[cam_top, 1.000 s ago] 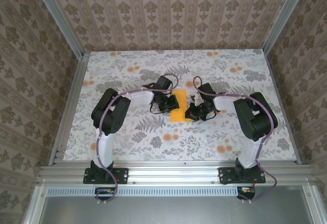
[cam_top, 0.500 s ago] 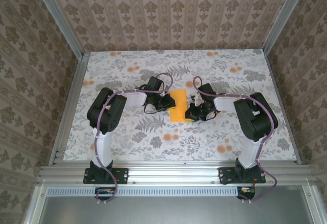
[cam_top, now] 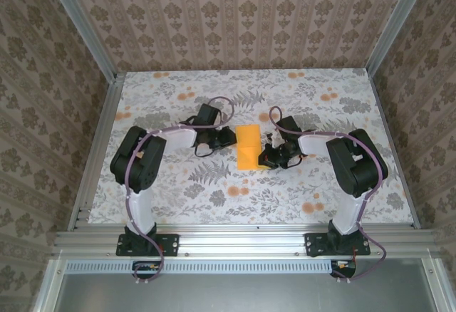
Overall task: Fold a paper plane with a square sheet of paper (pick it up from the middle)
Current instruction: Fold the triangle a second time at the center of the table.
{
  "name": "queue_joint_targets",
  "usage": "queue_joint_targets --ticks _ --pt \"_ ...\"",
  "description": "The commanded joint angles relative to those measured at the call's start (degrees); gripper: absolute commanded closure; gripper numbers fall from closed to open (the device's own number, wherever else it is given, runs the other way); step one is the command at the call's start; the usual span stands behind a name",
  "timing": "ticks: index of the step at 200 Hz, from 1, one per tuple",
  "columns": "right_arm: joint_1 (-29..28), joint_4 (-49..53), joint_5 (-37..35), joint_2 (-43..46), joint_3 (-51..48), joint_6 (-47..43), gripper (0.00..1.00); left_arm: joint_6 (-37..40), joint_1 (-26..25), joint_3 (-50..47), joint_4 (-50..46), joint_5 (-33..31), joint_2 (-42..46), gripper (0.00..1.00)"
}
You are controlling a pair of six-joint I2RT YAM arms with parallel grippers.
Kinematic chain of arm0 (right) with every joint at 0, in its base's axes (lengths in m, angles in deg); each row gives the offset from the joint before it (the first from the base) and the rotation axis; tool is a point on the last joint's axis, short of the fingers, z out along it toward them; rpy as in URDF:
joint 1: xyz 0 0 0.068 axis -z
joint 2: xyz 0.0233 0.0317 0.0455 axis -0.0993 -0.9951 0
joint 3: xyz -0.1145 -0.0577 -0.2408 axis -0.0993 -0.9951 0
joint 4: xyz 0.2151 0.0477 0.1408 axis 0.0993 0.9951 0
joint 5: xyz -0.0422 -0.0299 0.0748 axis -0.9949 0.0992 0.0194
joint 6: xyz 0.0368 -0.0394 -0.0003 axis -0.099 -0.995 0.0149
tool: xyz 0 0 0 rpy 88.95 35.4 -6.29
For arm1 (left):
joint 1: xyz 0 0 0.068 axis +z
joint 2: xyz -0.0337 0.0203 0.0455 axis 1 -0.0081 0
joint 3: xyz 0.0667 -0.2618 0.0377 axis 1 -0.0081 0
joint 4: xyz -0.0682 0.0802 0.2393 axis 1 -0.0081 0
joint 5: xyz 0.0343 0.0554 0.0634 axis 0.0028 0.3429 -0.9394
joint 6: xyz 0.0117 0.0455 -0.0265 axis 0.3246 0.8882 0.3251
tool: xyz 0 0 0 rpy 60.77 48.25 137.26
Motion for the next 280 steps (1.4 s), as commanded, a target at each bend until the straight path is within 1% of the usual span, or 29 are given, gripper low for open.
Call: queue_joint_targets --ticks 1,29,76,106,180,196,208,245,261,280 --pt "0.28 9.93 -9.69 -2.59 -3.4 -0.64 0.98 -1.15 -3.17 -1.06 0.58 0.68 1.94 0.83" --pt "0.24 9.84 -9.69 -3.01 -3.36 -0.52 0.98 -2.3 -5.69 0.1 0.74 1.38 -0.2 0.84" --pt "0.24 9.75 -9.74 -3.13 -3.45 -0.36 0.98 -3.55 -7.75 1.97 0.9 3.61 -4.5 0.86" --pt "0.25 9.41 -9.86 -3.23 -3.69 -0.09 0.98 -3.14 -8.33 3.49 0.11 5.83 -6.23 0.86" --pt "0.28 9.05 -9.92 -3.45 -3.97 0.15 0.98 -3.68 -8.72 3.97 3.82 9.24 -6.72 0.86" --pt "0.28 9.09 -10.13 -3.44 -4.06 0.31 0.98 -3.54 -8.81 4.59 1.89 8.52 -7.54 0.86" --pt "0.26 9.22 -10.34 -3.44 -4.15 0.38 0.98 -3.04 -8.79 5.58 -1.29 7.3 -8.36 0.87" --pt "0.24 9.66 -11.05 -3.22 -4.48 0.32 0.98 -1.96 -8.7 7.96 -10.84 0.7 -10.28 0.88" --pt "0.25 9.75 -11.27 -3.2 -4.66 0.16 0.98 -2.19 -8.02 7.42 -11.69 -1.4 -10.4 0.89" --pt "0.22 9.8 -11.42 -3.2 -5.02 -0.01 0.98 -2.41 -6.4 5.71 -9.85 -2.24 -9.96 0.88"
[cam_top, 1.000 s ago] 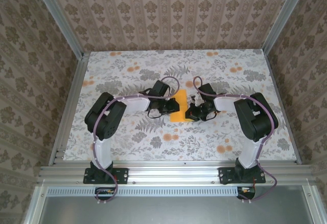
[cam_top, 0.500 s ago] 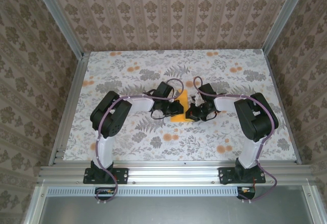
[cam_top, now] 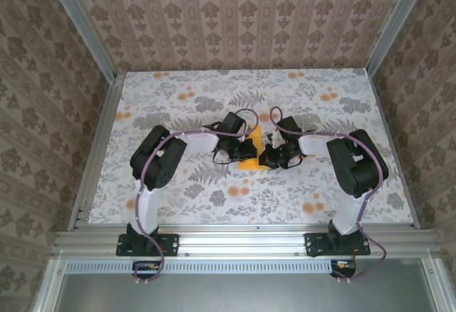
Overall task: Fold a paper plane with a square sheet of paper (pick it up from the middle)
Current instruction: Fold the triangle a second time at the center of the table.
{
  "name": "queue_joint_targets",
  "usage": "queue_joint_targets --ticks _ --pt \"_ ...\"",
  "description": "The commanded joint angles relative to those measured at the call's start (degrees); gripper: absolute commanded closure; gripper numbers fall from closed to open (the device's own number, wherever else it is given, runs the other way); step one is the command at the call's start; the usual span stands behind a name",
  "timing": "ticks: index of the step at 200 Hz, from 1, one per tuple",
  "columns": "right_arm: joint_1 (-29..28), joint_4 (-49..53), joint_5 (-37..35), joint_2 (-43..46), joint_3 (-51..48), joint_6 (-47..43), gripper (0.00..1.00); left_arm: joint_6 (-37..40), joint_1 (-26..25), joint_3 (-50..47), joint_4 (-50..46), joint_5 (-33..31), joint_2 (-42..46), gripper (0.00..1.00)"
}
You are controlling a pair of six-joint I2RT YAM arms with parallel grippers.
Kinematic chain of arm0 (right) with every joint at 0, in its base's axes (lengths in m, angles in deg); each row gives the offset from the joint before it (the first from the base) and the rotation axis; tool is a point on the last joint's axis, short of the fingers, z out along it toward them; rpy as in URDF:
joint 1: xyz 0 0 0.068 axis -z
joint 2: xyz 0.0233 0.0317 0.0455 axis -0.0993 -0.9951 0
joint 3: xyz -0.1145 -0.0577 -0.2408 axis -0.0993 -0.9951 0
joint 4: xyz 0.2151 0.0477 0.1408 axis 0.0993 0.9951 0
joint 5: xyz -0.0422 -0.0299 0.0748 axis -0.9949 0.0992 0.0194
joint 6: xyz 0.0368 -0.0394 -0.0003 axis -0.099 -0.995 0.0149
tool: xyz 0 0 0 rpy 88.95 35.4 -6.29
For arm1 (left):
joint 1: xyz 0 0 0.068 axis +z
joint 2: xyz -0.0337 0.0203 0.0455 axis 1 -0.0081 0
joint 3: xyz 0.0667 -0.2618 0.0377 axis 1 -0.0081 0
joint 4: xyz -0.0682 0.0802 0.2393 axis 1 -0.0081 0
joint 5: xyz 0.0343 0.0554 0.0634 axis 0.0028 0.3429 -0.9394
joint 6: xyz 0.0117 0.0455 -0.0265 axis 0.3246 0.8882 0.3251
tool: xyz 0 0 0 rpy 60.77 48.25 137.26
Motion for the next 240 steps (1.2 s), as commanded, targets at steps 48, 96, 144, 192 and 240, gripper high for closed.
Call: queue_joint_targets --ticks 48,96,144,192,240 --pt "0.23 9.47 -11.15 -3.85 -5.27 -0.07 0.98 0.6 6.83 -4.47 0.35 -5.65 -1.94 0.88" --pt "0.22 9.91 -11.27 -3.81 -5.58 -0.42 0.98 1.26 10.04 -2.2 -2.25 -8.6 -2.25 0.88" --pt "0.19 10.26 -11.28 -2.81 -5.67 -0.5 0.98 2.51 10.27 1.26 -7.89 -11.09 -3.95 0.89" --pt "0.12 8.52 -6.37 2.68 -0.47 0.74 0.96 3.99 9.09 1.14 -9.86 -10.09 -5.49 0.9" --pt "-2.8 9.64 -5.01 0.09 9.56 0.34 0.93 4.23 8.51 0.71 -9.58 -9.97 -6.31 0.91"
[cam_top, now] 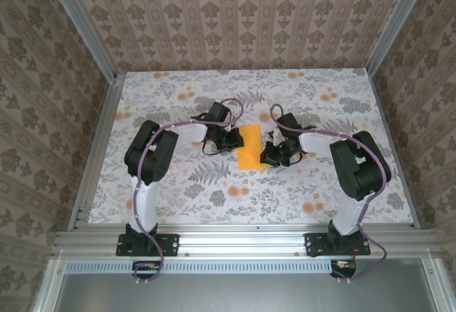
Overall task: Fold a paper plane with a square sheet of paper (pick it up from the middle)
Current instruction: Fold the triangle a second time at the center of the table.
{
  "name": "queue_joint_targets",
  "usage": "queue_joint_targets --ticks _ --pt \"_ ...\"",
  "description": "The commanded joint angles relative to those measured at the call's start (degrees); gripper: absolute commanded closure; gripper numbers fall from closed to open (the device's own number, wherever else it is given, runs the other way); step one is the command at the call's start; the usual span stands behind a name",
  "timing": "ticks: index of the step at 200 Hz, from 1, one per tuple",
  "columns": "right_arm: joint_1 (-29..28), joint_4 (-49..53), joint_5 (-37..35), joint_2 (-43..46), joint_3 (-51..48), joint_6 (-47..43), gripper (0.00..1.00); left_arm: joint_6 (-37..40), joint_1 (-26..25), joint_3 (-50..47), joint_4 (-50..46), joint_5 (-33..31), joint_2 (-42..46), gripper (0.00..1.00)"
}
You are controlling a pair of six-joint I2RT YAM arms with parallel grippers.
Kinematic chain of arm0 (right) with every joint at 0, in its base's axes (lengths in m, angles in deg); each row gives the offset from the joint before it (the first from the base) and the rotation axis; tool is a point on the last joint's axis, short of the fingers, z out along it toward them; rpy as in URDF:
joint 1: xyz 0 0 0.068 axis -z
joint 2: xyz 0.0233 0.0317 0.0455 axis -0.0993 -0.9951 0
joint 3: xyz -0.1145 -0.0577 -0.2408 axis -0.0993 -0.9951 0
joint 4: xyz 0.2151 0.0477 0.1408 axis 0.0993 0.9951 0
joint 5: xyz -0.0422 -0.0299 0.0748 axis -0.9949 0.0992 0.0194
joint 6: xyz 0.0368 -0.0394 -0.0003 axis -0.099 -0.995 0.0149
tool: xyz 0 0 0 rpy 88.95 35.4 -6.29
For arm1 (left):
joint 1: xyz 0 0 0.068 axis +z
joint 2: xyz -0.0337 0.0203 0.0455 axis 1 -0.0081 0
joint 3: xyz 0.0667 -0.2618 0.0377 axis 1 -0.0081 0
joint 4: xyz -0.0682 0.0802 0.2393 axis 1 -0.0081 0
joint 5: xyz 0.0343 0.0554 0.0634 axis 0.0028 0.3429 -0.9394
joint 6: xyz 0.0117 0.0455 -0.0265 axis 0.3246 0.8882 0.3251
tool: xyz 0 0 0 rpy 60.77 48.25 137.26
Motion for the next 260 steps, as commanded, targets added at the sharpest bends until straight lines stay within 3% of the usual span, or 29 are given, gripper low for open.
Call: queue_joint_targets --ticks 1,38,72,172,223,260 --pt "-1.79 3.59 -1.35 -2.25 5.51 -0.04 0.93 2.05 0.53 -1.65 -6.1 -9.51 -5.26 0.91" --pt "-4.13 5.23 -1.67 -9.61 11.9 -0.34 0.93 1.99 0.36 -1.26 -6.33 -9.52 -5.62 0.91" --pt "-3.94 4.67 -1.56 -10.97 10.55 -0.08 0.93 2.06 0.36 -1.66 -6.6 -10.03 -5.59 0.91" --pt "4.24 -2.86 5.23 -1.69 -10.12 -0.97 0.93 2.81 0.44 -1.75 -6.86 -10.64 -7.29 0.91" --pt "6.54 -2.61 6.05 2.68 -12.82 -2.03 0.93 3.02 0.44 -1.34 -6.8 -10.47 -7.3 0.91" --pt "6.63 -0.04 1.87 7.9 -9.96 -2.59 0.93 3.08 0.27 -0.98 -6.87 -9.99 -5.04 0.9"
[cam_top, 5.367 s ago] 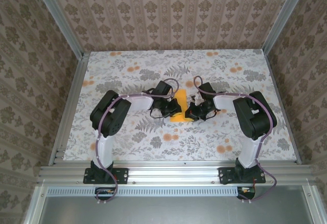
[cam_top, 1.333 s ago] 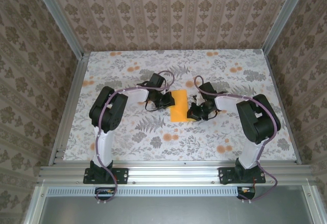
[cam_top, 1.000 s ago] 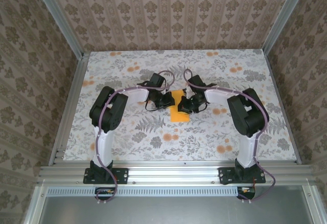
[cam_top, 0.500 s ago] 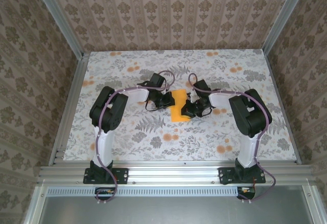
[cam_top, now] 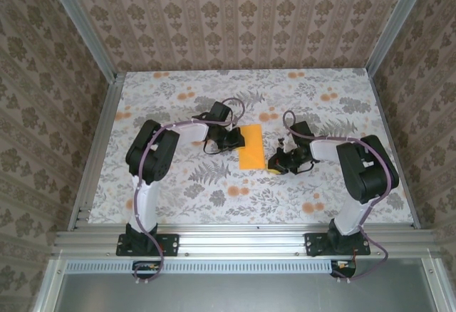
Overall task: Fold a paper plane with a square sheet of paper (pick it up from the middle)
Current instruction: Fold the triangle a second time at the center of the table, then turn over the paper at the center of the table.
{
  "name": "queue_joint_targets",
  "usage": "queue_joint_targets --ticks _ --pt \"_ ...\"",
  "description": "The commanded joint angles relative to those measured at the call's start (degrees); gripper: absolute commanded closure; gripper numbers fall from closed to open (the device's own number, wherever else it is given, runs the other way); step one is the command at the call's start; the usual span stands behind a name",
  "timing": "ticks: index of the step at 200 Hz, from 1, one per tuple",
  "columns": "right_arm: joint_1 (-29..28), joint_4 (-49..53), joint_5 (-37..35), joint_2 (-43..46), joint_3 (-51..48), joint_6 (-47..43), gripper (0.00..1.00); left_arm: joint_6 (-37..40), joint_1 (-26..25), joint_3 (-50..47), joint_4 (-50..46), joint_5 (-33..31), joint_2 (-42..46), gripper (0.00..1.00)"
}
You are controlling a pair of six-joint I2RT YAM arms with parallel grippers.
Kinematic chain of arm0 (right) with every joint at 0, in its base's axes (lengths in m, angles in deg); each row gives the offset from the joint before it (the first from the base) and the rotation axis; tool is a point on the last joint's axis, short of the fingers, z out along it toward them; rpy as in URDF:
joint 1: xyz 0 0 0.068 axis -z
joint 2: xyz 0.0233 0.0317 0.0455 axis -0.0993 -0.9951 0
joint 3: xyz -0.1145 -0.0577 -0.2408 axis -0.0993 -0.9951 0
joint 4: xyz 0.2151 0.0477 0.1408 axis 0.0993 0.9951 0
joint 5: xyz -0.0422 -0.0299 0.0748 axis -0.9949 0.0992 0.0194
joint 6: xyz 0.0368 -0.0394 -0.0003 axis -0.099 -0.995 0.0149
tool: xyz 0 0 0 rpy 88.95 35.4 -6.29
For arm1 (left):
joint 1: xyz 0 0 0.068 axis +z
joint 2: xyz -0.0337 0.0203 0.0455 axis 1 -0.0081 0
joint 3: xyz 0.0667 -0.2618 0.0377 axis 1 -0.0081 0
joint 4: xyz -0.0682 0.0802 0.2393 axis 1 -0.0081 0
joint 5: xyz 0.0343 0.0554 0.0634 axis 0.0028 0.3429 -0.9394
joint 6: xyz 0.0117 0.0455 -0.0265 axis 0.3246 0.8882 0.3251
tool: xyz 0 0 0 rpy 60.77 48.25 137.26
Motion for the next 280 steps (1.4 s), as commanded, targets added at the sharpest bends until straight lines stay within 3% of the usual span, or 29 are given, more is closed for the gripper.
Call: queue_joint_targets --ticks 1,23,44,78,168,201,280 --pt "0.35 5.89 -5.02 4.6 1.22 -1.06 0.93 2.03 0.53 -2.04 -6.55 -10.05 -4.0 0.9" --pt "0.0 6.46 -8.12 9.61 3.06 -1.0 0.89 2.31 0.36 -0.46 -6.34 -8.5 -0.65 0.86" --pt "-1.5 7.92 -12.22 11.77 5.44 -2.31 0.78 2.36 0.01 2.35 -6.12 -6.32 2.72 0.78" --pt "-4.68 10.4 -19.31 9.19 10.03 -4.76 0.63 1.07 0.21 4.47 -6.58 -7.71 8.93 0.58" --pt "-12.29 12.84 -31.09 -3.37 24.4 -8.12 0.36 -4.53 2.55 -12.34 -0.11 -13.06 21.85 0.16" --pt "-12.37 14.81 -32.86 -6.77 26.97 -10.34 0.34 -7.08 1.95 -17.38 4.62 -11.67 23.65 0.03" --pt "-12.37 21.0 -31.18 -12.69 32.62 -12.6 0.47 -13.31 0.1 -19.81 13.81 -5.82 19.75 0.07"
